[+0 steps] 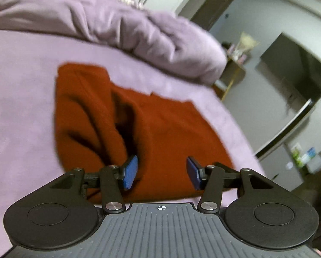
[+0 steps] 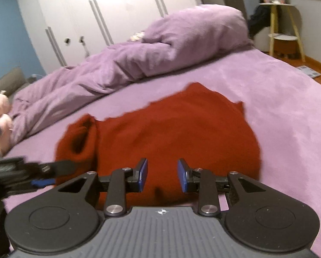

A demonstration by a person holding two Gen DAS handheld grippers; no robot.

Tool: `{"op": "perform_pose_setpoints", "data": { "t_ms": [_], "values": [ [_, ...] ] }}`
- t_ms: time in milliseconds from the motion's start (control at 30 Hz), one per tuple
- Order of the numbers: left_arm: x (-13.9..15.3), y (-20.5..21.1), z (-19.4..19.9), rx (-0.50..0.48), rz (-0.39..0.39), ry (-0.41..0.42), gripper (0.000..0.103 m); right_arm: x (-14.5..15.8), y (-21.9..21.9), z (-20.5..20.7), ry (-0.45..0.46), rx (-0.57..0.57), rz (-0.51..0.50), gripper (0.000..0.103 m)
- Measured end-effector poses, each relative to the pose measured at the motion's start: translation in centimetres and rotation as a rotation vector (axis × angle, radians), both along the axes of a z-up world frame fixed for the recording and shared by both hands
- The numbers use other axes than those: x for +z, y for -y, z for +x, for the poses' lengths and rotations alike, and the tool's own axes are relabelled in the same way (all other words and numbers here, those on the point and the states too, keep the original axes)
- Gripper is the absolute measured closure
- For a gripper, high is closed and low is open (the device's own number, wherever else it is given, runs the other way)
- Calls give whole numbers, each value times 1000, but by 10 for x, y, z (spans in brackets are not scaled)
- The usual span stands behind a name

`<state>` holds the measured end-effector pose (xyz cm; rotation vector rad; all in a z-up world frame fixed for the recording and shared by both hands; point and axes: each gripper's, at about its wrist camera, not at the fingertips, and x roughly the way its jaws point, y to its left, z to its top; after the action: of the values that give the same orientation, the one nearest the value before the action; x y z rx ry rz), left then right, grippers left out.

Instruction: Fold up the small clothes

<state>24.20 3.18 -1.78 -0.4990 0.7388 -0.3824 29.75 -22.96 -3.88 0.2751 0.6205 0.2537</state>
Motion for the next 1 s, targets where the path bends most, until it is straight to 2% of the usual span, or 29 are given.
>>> {"op": "perform_pose_setpoints", "data": {
  "t_ms": [133,200,267,367,400,433,467,500,600,633,700,733,767,833,933,1000],
  "values": [
    [3,-41,-15,172,-5,-8,37,19,-38,8,42,144,65,74],
    [-7,-62,-14,256,-4,-56,37,28,-66,14,68,256,107,74],
    [-15,-71,-7,296,-7,-106,37,28,-91,24,68,313,90,76],
    [-26,-80,0,319,-25,-145,37,14,-113,51,17,289,-3,80],
    [-30,-84,-2,325,-29,-150,37,4,-114,61,-28,234,-66,81],
    [-33,-84,1,326,-25,-153,37,-6,-110,70,-86,177,-109,87],
    [-37,-84,5,326,-16,-162,37,-19,-101,78,-160,122,-122,97],
    [-40,-85,4,330,-10,-171,37,-29,-92,82,-198,93,-101,103],
    [-50,-85,13,330,-11,-204,37,-28,-71,79,-187,109,-1,103],
    [-55,-84,15,331,-12,-218,37,-22,-65,77,-168,114,42,101],
    [-61,-79,19,338,-19,-220,37,-8,-56,81,-115,125,128,83],
    [-62,-78,20,343,-18,-215,37,-3,-56,85,-104,132,152,62],
    [-62,-77,19,345,-15,-211,37,0,-56,91,-101,146,169,46],
    [-60,-76,18,344,-5,-207,37,1,-66,112,-130,206,202,41],
    [-58,-76,18,345,13,-209,37,-11,-88,144,-235,244,225,40],
    [-54,-77,13,372,39,-208,39,-17,-103,158,-258,272,229,40]
  ]
}}
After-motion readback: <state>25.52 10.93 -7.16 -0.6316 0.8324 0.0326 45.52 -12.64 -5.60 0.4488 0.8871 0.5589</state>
